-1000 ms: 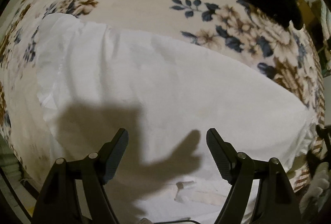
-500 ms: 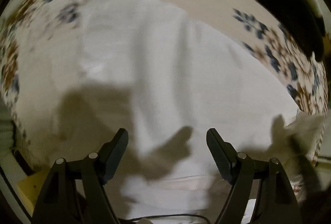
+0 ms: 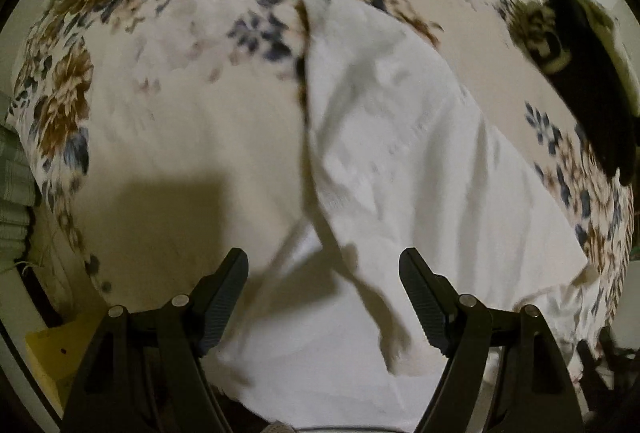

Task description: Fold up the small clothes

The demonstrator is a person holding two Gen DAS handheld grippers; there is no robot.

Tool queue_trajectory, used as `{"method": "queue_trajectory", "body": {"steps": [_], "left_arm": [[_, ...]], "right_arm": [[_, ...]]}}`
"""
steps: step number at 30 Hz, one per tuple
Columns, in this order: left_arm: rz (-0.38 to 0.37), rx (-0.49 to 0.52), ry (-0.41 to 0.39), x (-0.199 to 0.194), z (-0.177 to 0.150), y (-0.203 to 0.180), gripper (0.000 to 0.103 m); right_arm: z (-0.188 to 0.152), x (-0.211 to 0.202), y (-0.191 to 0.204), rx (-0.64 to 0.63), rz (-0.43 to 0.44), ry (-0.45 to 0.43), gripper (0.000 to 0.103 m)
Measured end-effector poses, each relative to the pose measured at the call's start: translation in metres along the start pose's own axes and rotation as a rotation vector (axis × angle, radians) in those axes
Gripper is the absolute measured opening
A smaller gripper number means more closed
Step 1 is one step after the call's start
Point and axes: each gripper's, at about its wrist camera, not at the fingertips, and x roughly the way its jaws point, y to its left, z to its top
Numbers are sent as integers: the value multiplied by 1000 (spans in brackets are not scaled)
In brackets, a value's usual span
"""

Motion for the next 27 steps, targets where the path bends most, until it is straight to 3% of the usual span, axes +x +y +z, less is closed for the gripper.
{"method": "queue_trajectory", "body": {"steps": [1, 4, 7, 12, 16, 23, 25, 27], "left_arm": [[0, -10, -4, 3, 6, 5, 77], [-6, -72, -21, 8, 23, 11, 77], [-52, -170, -54, 17, 56, 32, 77], [-186, -354, -69, 39, 99, 65, 77], [-212, -439, -61, 56, 123, 71, 75], [-380, -374, -22, 33, 117, 44, 75], [-372, -338, 1, 40, 116, 32, 75], [-314, -337, 0, 52, 122, 23, 75]], "right_arm": [[1, 16, -8, -8, -110, 11, 61], [-4, 73, -31, -26, -250, 177, 61], [-5, 71, -21, -66, -307, 131, 62], [-9, 41, -22, 45, -230, 98, 62], [-7, 33, -25, 96, -244, 81, 62], [7, 37, -3, 136, -237, 67, 62], [7, 53, 16, 123, -252, 70, 62], [8, 58, 19, 118, -268, 68, 62]]}}
